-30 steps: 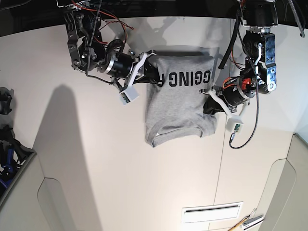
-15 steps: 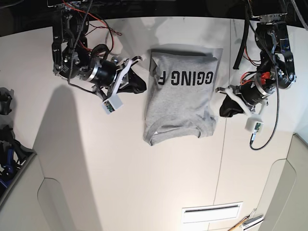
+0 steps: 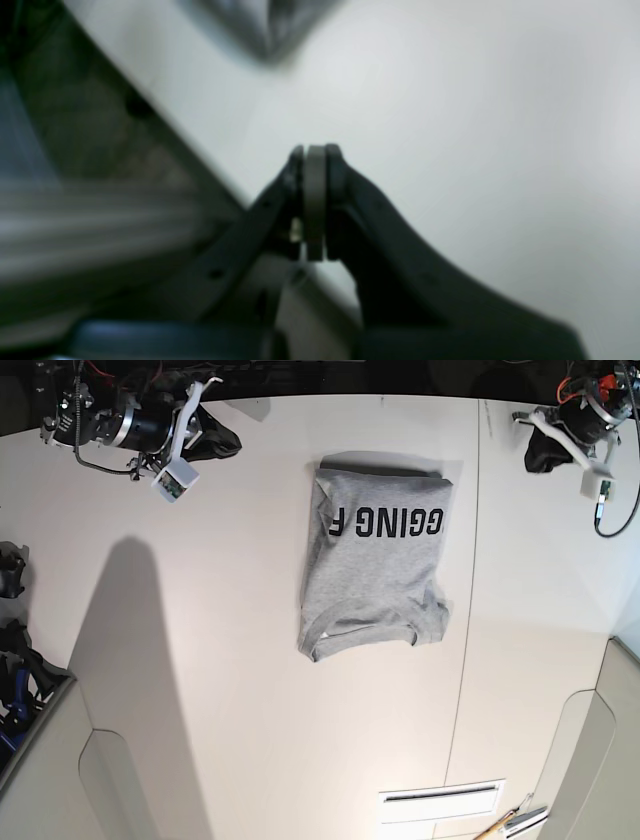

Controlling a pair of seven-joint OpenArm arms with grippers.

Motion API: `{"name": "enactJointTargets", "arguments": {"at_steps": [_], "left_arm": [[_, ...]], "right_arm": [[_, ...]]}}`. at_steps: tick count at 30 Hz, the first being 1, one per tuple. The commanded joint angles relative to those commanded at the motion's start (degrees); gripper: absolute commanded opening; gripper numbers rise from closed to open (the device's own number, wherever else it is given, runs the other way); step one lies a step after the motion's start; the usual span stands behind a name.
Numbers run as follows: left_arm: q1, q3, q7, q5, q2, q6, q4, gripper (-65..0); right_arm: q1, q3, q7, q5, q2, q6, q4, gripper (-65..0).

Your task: Fold the T-shirt properly

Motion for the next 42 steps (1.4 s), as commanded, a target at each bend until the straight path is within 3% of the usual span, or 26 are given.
{"name": "enactJointTargets", "arguments": {"at_steps": [4,12,16,18,21,23,28,34,38,42], "left_arm": [[8.70,0.07,0.22,1.05,-0.04,-1.44,-0.02,-59.7],[18.08,1.29,0.15,6.19,-0.11,-1.42,-3.76,-59.7],[18.62,7.28,-0.72,6.69,-3.48,-1.42,-14.32,-59.7],[18.62,12.46,-3.93,8.39,-6.10,-1.42,-20.92,-59.7],[18.40,20.63,-12.92,14.16,-8.28,-1.40,-29.57,-59.7],[17.42,24.61,-18.14,16.92,-8.26,-1.36,-34.01,-59.6],[12.85,31.80,-29.40,20.90,-6.93,-1.40,-44.85,-59.6],[4.68,42.01,-40.57,22.27,-6.88,-1.36,-62.05,-59.6],[-3.43,48.54,-41.05,22.86,-6.86,-0.22,-75.43,-59.6],[-10.14,54.49,-40.96,22.86,-6.86,5.18,-81.15,-59.6]], "right_arm": [[-6.47,-0.02,0.07,-0.07,3.34,0.00,-0.02,-65.0],[-13.75,-0.02,0.44,-0.07,10.08,0.00,-2.60,-65.0],[-14.97,-0.48,0.39,-0.17,11.21,0.00,-7.82,-65.0],[-14.97,-1.36,0.42,-0.50,11.23,0.00,-11.91,-65.0],[-14.88,-4.39,0.46,-0.66,12.26,0.00,-18.49,-65.0],[-14.60,-7.69,1.49,0.22,13.42,-0.02,-22.18,-65.0],[-13.09,-17.11,12.72,-1.25,14.67,-0.04,-30.47,-65.0],[-4.04,-28.52,13.05,-6.38,14.34,-0.46,-41.07,-65.0],[-0.33,-33.09,13.07,-12.33,14.21,-0.46,-46.07,-65.0],[2.84,-33.88,12.85,-18.01,12.52,-0.46,-51.04,-65.0]]}}
